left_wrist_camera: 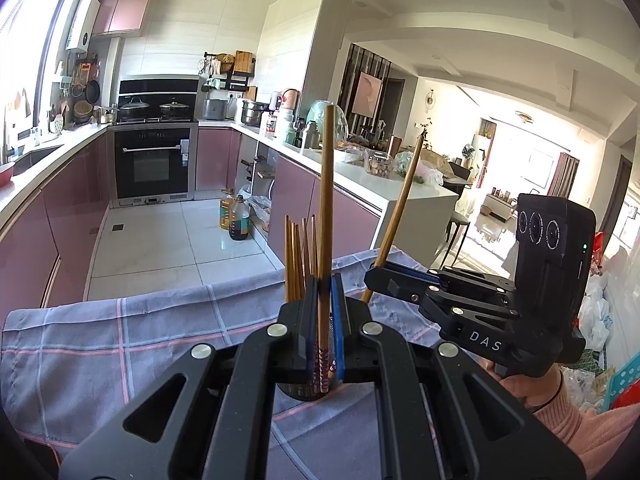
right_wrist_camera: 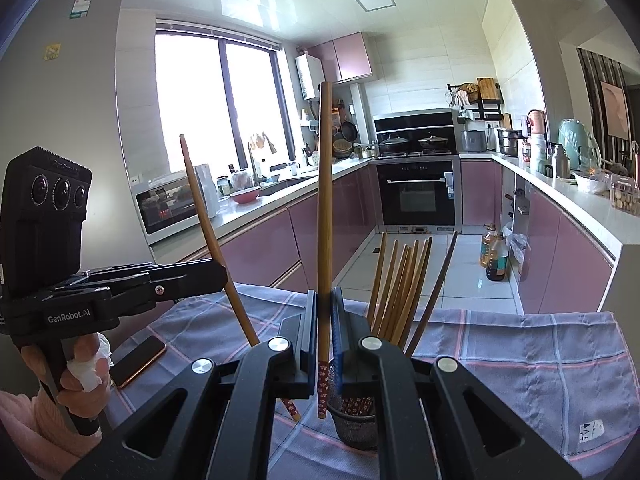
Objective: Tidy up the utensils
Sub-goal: 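Lower the right tool's chopstick into the mesh cup while the left tool lowers its own in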
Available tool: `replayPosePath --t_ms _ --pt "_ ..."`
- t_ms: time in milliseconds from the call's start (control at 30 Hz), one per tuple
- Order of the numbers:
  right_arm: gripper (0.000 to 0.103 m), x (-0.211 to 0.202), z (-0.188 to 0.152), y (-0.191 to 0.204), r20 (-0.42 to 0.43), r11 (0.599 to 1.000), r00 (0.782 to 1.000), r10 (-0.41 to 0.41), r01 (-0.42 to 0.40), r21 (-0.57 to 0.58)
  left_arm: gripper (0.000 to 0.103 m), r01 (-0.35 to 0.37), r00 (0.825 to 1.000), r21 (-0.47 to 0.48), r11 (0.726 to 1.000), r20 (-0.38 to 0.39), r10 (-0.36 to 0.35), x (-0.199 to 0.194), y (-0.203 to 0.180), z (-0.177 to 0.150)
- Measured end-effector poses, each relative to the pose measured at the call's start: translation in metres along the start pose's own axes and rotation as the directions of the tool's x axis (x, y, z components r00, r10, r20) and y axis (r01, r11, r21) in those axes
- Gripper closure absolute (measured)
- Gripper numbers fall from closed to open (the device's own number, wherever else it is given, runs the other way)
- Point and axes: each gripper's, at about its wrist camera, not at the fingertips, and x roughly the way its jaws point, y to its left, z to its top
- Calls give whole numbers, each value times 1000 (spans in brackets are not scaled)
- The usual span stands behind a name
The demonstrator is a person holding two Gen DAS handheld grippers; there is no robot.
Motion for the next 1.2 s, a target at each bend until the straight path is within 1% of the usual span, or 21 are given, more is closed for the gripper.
replayPosePath --t_ms 633,1033,1200 --pt "97 5 6 -6 10 1000 1000 -15 15 12 96 -6 1000 9 1000 21 5 3 -5 5" --pt "97 9 5 -7 1 999 1000 -31 31 28 96 -7 1000 -2 1000 8 7 8 -3 9" --pt "97 12 6 -10 -5 999 999 -39 39 35 96 -22 1000 3 1000 3 22 9 -3 11"
